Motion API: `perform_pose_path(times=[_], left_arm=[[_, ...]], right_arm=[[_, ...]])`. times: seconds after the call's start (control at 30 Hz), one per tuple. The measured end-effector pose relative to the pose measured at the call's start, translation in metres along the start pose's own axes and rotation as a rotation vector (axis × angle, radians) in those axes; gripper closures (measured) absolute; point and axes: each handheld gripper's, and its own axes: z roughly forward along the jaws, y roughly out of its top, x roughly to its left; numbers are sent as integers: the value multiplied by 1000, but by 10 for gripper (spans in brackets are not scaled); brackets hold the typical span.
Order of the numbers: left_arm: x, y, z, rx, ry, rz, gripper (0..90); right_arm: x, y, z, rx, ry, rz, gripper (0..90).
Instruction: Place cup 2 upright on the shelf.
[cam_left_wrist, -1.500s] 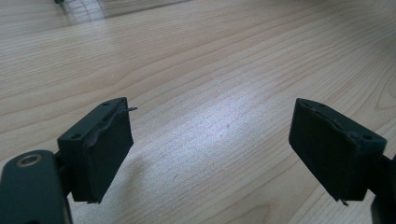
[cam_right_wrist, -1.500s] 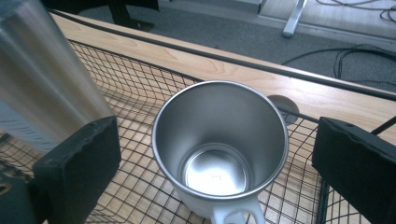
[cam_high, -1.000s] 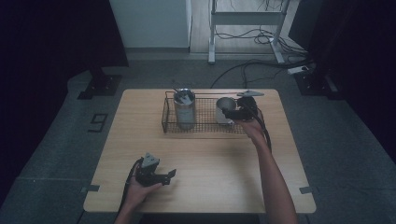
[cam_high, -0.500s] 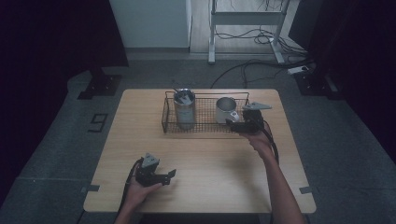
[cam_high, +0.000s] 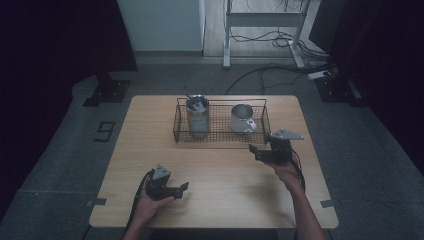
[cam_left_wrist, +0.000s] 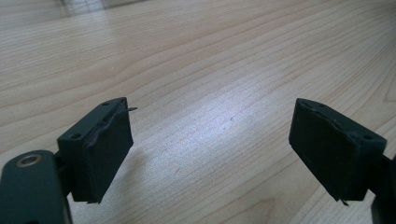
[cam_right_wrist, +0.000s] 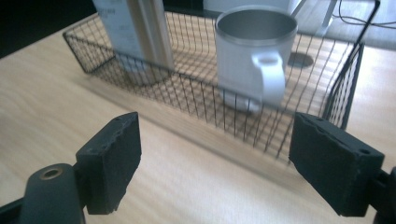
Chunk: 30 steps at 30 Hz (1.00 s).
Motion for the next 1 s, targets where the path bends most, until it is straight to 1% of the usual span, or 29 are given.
perform_pose_path(times=[0.2,0.3,0.37,0.57,0.7,0.87,0.9,1.0], left_arm=[[0,0,1,8,7,4,134],[0,0,1,7,7,1,134],[0,-1,1,7,1,-5,135],[0,-2,3,15,6,-6,135],[0,-2,4,19,8,-1,135],[-1,-3,6,29,9,2,135],[-1,-3,6,31,9,3,135],[-2,-4,7,34,12,3,135]], right_arm=[[0,-31,-12,17,3,15,173],[0,-47,-18,21,-7,10,181],[0,-55,-22,24,-8,16,182],[-4,-69,-34,24,-19,22,186],[-7,-81,-38,40,-30,24,187],[-11,-95,-38,64,-36,42,191],[-13,-96,-37,77,-39,38,190],[-14,-96,-37,75,-42,41,194]])
